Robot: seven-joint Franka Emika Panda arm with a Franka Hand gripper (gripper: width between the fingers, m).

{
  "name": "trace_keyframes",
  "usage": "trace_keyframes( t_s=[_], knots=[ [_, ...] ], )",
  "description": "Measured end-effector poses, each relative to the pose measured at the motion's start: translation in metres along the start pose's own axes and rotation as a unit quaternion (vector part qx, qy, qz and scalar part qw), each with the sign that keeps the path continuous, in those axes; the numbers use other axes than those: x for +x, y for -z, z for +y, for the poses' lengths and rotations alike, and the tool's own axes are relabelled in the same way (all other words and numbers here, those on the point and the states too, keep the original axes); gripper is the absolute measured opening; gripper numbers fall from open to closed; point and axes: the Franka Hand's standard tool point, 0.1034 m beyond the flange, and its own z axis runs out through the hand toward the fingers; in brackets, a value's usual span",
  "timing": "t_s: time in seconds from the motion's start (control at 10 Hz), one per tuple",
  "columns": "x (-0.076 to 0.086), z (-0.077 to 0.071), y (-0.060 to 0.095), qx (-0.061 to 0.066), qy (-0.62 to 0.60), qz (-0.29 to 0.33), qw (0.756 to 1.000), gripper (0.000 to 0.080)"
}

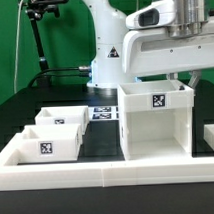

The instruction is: Assemble drawer

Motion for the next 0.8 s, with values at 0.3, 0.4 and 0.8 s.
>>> trace_keyframes(
  t_s=[0.3, 0.4, 0.8],
  knots=[
    [0.0, -0.003, 0.0, 0.003, -0.078, 0.0, 0.997, 0.0038],
    [0.001, -0.002, 0.001, 0.006, -0.105, 0.001, 0.994, 0.0038],
    [0.014, 0.019, 0.005, 0.013, -0.267, 0.007, 0.964, 0.0038]
  ],
)
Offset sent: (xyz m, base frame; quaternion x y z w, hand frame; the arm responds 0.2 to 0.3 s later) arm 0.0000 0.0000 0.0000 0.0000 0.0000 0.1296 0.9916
